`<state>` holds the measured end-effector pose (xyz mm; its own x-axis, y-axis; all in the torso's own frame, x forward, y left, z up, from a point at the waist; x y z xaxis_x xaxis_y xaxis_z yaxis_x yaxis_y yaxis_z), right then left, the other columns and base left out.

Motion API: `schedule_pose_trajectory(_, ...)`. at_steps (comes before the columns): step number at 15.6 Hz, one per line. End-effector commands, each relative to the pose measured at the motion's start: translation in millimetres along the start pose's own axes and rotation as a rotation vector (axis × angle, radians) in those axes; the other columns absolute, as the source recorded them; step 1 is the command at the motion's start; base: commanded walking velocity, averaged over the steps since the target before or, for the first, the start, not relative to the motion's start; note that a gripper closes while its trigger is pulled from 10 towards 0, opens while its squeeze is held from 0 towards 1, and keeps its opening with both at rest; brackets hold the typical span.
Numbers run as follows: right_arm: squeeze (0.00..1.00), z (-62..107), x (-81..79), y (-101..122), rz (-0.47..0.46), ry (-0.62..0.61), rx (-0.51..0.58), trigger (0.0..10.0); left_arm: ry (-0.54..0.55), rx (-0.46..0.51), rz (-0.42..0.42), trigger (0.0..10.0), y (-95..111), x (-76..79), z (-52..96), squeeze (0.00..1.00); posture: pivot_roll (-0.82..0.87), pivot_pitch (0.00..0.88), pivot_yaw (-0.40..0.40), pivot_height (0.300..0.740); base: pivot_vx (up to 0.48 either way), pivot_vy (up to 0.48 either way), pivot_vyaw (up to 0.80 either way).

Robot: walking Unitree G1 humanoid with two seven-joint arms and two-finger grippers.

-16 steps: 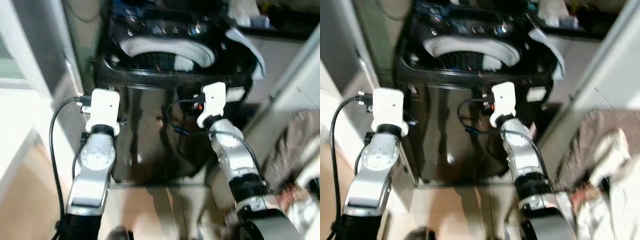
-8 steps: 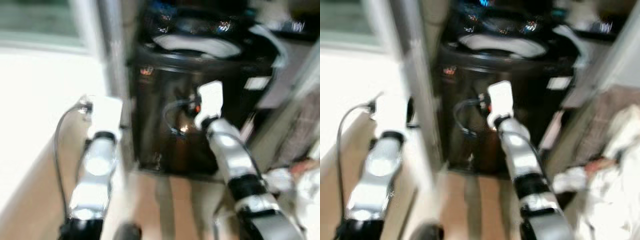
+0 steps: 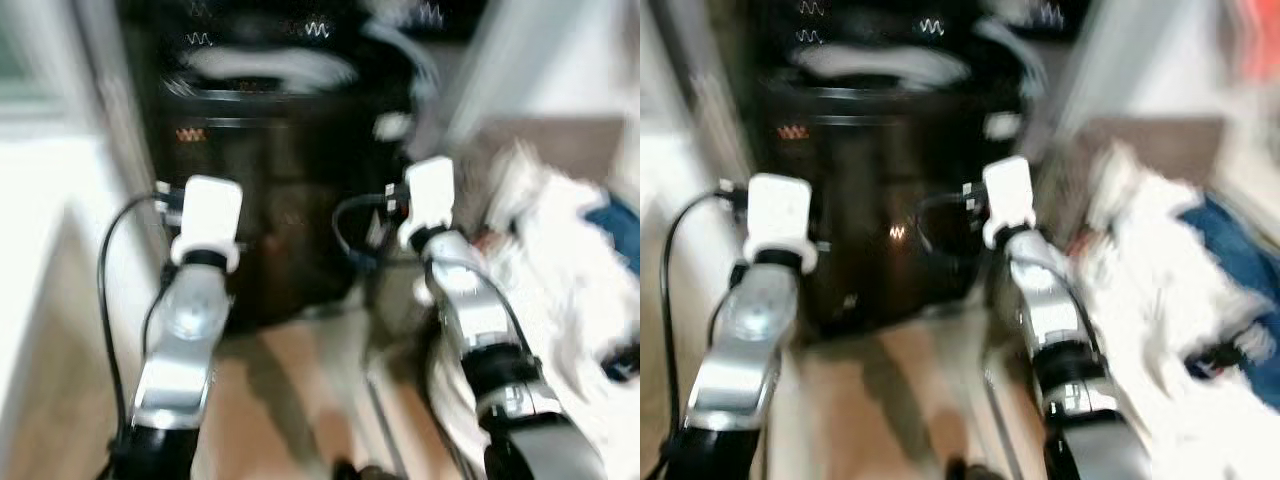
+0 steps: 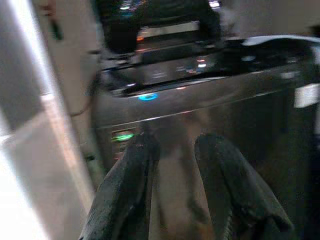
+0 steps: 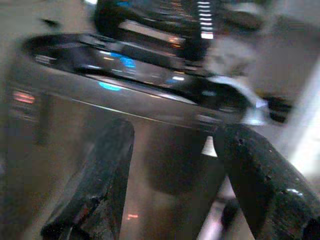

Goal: Clothes washing

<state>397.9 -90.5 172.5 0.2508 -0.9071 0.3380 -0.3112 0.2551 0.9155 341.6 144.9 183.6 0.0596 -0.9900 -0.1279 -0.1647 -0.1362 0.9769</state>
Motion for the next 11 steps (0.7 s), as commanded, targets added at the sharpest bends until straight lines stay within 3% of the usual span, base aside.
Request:
schedule_pose_trajectory(1, 0.00, 0.4, 14.9, 4, 0.056, -0.053, 0.014, 10.0, -0.040, 0.002, 0.011, 10.0, 0, 7.7, -1.1, 0.00, 0.07, 0.020, -0.057, 0.740, 0.000, 0.000, -0.73)
schedule_pose_trajectory(4, 0.00, 2.2, 27.9, 1, 0.070, -0.121, 0.003, 10.0, -0.064, 0.008, -0.014, 10.0, 0, 8.7, -3.5, 0.00, 0.06, 0.022, -0.056, 0.740, 0.000, 0.000, -0.73)
schedule_pose_trajectory(7, 0.00, 4.6, 29.7, -7, -0.016, -0.149, -0.029, 10.0, -0.095, 0.006, -0.027, 10.0, -1, 11.1, -3.8, 0.00, 0.06, 0.017, -0.044, 0.740, 0.000, 0.000, -0.73)
schedule_pose_trajectory(11, 0.00, 11.0, 25.7, -11, -0.034, -0.144, -0.026, 10.0, -0.127, -0.014, -0.006, 10.0, -7, 7.9, -0.2, 0.00, 0.05, 0.018, -0.035, 0.740, 0.000, 0.000, -0.73)
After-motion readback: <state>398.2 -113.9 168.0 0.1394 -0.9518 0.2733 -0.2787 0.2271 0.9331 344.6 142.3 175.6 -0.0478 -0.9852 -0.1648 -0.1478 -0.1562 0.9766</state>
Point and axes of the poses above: a point about 5 cm out from each wrist's last joint towards the gripper, its own z axis pointing back from the gripper into the wrist, its own y axis along the axis of the wrist's last joint, x = y × z, the point moved 5 cm from there along -z, pointing out of the wrist towards the gripper, and after that the axes turned 9 degrees about z, right-handed, at the moved point
